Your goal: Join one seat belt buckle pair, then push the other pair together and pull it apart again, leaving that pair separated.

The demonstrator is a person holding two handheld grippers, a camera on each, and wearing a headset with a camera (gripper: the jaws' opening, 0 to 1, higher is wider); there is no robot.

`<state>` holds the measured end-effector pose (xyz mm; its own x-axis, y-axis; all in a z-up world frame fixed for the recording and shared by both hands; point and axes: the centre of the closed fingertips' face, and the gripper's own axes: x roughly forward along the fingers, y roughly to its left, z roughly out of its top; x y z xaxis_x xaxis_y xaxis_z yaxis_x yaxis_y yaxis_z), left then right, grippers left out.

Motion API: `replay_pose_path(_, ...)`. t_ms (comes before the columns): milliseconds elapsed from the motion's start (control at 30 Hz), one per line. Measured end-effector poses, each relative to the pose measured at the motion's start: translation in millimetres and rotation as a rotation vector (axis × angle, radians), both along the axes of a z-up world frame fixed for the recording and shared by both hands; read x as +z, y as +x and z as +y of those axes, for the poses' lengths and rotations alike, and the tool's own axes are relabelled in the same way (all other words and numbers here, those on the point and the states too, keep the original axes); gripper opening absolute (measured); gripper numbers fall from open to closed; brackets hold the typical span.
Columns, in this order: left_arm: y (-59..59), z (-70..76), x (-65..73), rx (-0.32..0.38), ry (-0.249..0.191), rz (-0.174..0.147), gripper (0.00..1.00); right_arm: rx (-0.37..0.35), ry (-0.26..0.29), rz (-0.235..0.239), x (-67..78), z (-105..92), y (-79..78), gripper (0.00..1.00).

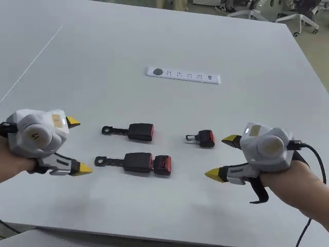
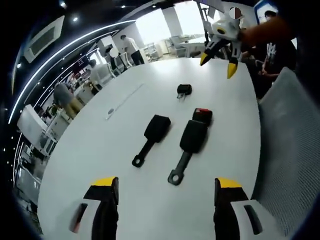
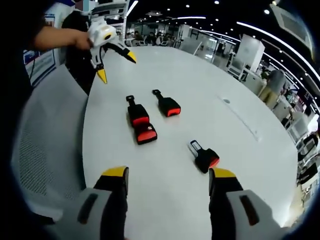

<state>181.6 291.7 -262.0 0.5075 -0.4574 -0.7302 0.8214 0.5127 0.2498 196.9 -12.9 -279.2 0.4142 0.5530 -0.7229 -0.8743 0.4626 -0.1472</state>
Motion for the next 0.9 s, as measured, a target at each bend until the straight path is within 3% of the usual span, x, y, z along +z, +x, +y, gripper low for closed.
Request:
replay_pose_path(167, -12.2, 19.1, -0.1, 0.062, -0.019, 0.006, 0.88, -0.107, 0.033, -0.014, 2.8, -11.0, -5.3, 0.88)
replay_pose_path(233, -14.6, 24.5, -1.0, 0.078, -0.019, 0.009, 0.89, -0.114, 0.040, -0.007, 1.8, -12.5, -12.1, 0.91)
replay_pose_path(333, -14.2, 25.9, 2.0, 0.121, -0.063, 0.010, 0.94, -0.126, 0.039, -0.013, 0.0, -15.8, -19.3, 0.94)
replay_pose_path(467, -14.4, 25.0, 3.6, 0.142, -0.088, 0.010, 1.00, -0.170, 0.039, -0.022, -0.4, -24.4, -21.8, 1.00)
replay_pose_path(633, -15.7, 28.5, 2.8, 0.179, -0.108, 0.020, 1.00, -0.211, 0.055, -0.036, 5.0, -31.5, -20.6, 1.00)
replay_pose_path(900, -18.2, 35.6, 2.3, 0.192, -0.101, 0.006, 1.00, -0.222, 0.071, -0.041, 6.8, -25.6, -24.4, 1.00)
